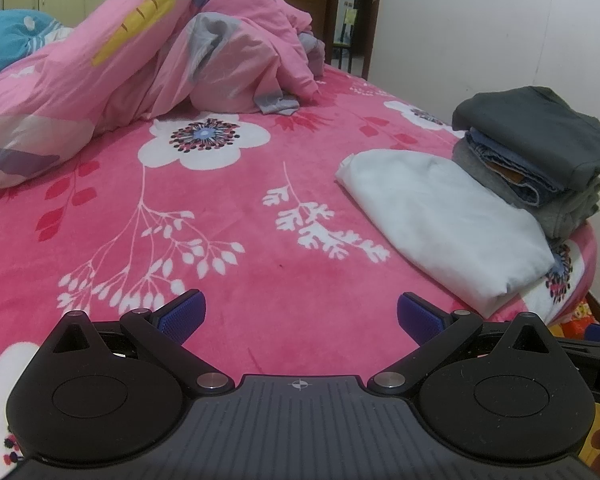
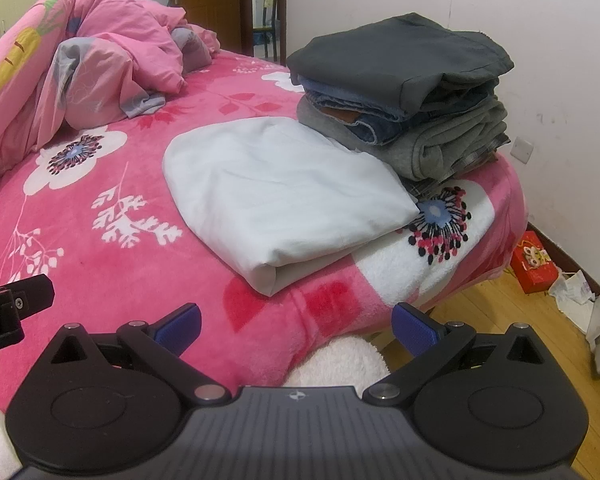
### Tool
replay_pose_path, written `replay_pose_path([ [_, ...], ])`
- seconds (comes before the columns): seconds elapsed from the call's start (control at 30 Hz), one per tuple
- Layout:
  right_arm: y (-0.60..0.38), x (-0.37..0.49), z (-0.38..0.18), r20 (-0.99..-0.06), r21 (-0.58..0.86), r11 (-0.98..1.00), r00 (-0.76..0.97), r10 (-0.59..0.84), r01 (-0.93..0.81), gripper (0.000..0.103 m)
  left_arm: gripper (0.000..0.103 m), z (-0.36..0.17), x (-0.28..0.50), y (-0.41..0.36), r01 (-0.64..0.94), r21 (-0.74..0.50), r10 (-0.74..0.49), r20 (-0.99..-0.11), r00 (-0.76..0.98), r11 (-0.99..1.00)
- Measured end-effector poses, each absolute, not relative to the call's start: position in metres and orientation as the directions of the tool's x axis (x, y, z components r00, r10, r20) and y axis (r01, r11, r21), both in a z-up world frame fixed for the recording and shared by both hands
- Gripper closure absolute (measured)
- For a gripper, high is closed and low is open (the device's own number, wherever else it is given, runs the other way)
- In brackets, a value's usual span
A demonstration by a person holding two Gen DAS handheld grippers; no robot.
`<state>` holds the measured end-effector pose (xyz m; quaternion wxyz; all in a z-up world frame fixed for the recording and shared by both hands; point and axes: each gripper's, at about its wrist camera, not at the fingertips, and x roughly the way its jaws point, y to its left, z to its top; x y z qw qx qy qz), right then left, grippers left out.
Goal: Fold clothes
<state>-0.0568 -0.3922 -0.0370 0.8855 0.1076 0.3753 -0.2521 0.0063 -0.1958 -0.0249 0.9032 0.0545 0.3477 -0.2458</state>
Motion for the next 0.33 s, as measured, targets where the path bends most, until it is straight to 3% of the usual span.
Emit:
replay_pose_path([
  [0.33, -0.3922, -0.0574, -0.0376, -0.721, 0.003, 0.849, 0.590, -0.365, 0.529, 0.000, 0.000, -0.0261, 0.0057, -0.1972, 0.481, -0.068, -0.402, -0.656, 0.638, 0.874],
])
